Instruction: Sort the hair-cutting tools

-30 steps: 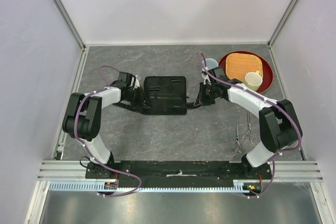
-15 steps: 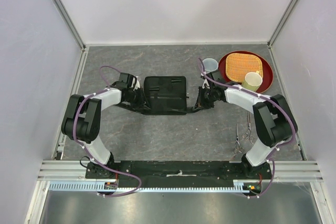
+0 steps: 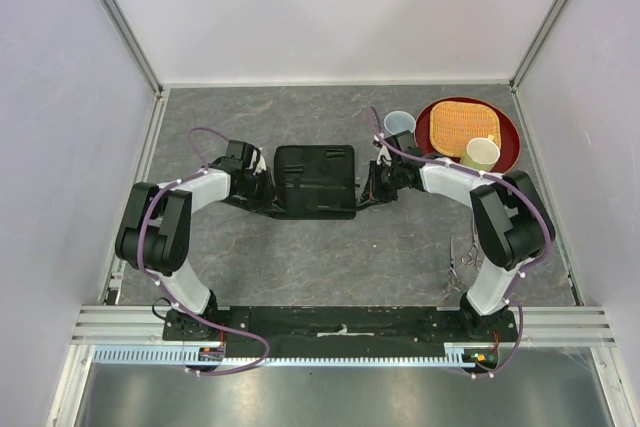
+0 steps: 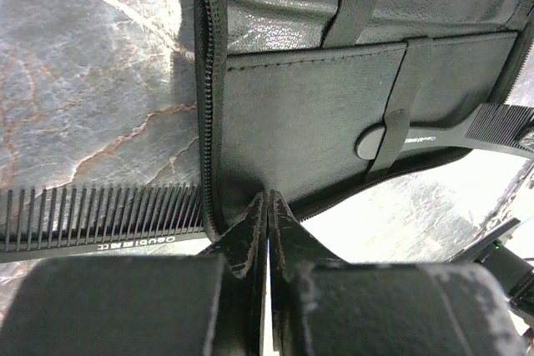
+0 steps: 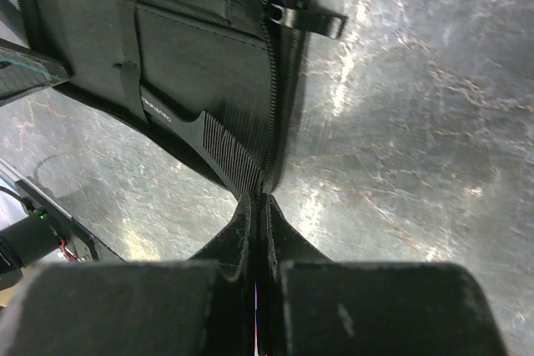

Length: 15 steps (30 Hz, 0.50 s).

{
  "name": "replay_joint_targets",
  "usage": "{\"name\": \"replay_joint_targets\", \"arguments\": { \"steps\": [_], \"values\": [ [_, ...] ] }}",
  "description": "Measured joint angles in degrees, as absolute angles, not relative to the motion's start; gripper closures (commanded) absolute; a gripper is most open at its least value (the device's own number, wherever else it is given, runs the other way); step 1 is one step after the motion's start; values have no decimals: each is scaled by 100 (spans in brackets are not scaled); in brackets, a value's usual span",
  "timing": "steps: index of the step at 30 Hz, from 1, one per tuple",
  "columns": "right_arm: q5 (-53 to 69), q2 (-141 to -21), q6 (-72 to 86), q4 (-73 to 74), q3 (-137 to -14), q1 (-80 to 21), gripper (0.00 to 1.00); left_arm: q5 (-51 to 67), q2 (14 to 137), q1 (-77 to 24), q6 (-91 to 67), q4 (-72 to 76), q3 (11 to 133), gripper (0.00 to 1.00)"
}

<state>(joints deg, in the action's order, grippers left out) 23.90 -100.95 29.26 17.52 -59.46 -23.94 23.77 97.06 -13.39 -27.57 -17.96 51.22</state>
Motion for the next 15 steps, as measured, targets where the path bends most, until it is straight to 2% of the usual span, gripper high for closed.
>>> {"name": "replay_joint_targets", "arguments": {
  "steps": [15],
  "values": [
    [2617,-10519,3068,1194,-6123,-2812,100,2241,9445,-1402,-2757,-1975,5048,98]
  ]
}}
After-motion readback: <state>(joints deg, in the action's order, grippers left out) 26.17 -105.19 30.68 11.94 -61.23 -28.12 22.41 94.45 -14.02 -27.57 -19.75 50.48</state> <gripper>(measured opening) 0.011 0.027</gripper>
